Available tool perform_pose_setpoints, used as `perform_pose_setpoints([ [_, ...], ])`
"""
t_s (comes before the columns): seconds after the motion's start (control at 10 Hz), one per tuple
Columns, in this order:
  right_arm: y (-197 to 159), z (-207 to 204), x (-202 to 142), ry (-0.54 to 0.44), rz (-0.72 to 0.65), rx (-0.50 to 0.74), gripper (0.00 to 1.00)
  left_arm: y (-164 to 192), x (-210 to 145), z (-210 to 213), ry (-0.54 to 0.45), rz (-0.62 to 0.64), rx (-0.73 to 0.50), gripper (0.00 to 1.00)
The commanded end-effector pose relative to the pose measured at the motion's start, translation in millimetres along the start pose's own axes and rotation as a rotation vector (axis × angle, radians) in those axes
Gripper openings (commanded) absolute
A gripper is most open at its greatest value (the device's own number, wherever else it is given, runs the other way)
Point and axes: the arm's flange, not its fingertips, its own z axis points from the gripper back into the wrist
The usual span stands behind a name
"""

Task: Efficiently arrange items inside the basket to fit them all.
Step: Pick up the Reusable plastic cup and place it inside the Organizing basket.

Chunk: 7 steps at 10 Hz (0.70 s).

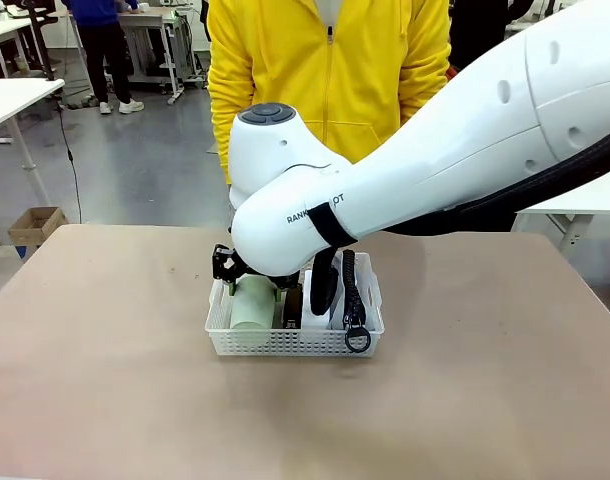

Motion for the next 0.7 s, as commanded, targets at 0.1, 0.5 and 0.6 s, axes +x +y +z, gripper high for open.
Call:
perform_pose_setpoints([
  [0.1,2.9,-12.4,6.1,0.014,-0.007,-0.006,0.85,-2.9,0.1,-1.4,-0.014,0.009,0.000,1.00],
  [0.5,2.1,-12.8,6.0,0.022,0.000,-0.001,0.85,-2.9,0.1,-1.4,-0.014,0.009,0.000,1.00],
  [0.6,1.8,-12.2,5.8,0.029,0.002,0.002,1.00,-2.9,0.1,-1.4,-0.014,0.009,0.000,1.00],
])
